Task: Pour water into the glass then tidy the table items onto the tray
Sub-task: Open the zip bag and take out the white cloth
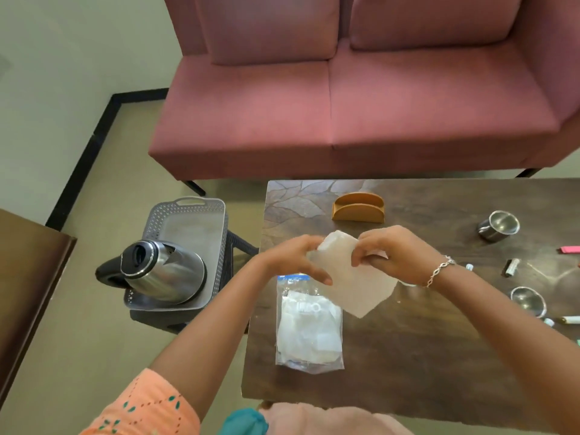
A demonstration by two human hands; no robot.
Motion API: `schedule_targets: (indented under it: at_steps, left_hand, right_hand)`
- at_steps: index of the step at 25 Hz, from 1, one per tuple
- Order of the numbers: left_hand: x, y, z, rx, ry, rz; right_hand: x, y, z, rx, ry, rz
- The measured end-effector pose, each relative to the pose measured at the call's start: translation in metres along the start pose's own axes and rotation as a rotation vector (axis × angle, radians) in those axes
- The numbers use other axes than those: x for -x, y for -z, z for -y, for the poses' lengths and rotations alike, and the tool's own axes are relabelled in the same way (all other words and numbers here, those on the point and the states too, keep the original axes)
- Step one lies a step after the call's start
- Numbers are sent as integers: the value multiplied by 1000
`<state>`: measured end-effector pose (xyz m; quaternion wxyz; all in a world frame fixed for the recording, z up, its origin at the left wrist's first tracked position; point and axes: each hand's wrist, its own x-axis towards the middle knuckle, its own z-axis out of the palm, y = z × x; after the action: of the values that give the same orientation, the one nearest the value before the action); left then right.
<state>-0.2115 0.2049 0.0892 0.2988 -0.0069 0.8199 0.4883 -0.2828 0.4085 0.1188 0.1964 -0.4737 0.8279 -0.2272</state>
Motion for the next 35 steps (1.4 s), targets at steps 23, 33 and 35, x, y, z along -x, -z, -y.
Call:
schedule_targets:
  at_steps: [23,33,35]
  left_hand:
    - [31,49,-22,570,89,-217]
    - [30,47,-14,636,69,-474]
    - [30,44,-15,611,60,-516]
  right_hand:
    - [-14,39,-40,-1157,-399,-135]
    - [-9,44,-46,-1117,-453,-349]
    - [-9,44,-46,-1112,-441,-358]
